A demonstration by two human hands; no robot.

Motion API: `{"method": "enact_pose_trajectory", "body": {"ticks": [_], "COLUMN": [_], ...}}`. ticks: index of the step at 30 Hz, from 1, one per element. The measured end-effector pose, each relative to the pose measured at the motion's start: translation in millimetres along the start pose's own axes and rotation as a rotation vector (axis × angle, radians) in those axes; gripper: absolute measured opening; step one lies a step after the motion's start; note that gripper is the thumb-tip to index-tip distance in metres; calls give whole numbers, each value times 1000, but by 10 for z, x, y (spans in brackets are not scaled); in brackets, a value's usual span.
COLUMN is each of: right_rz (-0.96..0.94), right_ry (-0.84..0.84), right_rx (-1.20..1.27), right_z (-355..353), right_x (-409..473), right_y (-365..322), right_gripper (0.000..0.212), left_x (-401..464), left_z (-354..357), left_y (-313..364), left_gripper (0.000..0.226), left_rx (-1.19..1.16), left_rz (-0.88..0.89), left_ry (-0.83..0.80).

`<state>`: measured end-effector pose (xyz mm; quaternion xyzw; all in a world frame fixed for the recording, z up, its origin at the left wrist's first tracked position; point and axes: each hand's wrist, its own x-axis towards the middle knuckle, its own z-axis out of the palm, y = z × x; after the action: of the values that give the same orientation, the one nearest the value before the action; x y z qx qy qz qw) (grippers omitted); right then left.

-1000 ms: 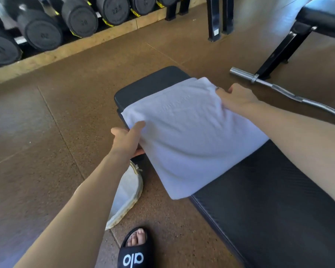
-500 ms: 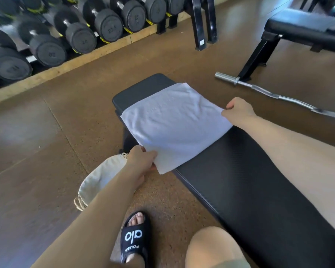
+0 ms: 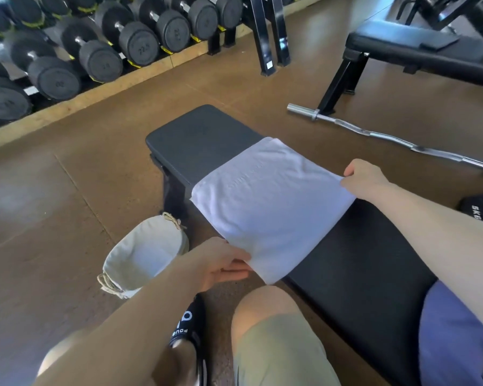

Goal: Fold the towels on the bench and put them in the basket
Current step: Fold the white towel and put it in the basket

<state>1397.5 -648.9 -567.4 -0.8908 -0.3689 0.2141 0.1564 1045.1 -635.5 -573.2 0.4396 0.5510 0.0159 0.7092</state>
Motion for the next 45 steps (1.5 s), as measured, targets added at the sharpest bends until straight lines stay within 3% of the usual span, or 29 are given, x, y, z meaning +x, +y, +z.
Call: {"method": "enact_pose_trajectory", "body": {"ticks": [3,5,10,14,18,22,26,30,42,45], "right_rz": [22,8,-165,-312,-333,-274,-262,-280,-329,-316], "right_ry": [-24,-20,108,207,237,234,234,197,131,110], "right_rx": [-81,-103,-14,0,-36,-30,-10,95,167,107], "right_z": [-25,-35,129,413,563,619,633,558,488,489], "right_x": [17,34,225,440,631,736,782,733,695,736], "right_y": [45,6,-350,-785,-1078,-1183,-1200,-1196,-1293,-1350], "right_gripper": [22,19,48,46,44,33,15,7,9,22], "left_x": [-7,44,561,527,651,695,675,602,646,693], "left_z": [-52,-158,-627,-687,-825,-921,-965,-951,-931,-925], "left_y": [85,170,348,551,639,698,738,821,805,803], "left_gripper": [36,60,93,44,23,18,5,7,13,13], "left_rx": [46,35,-114,7,329,488,504,518,545,604], "left_rz": [5,27,156,244,267,319,393,421,487,495], "left_ry": [25,102,337,544,631,612,600,605,561,576]}}
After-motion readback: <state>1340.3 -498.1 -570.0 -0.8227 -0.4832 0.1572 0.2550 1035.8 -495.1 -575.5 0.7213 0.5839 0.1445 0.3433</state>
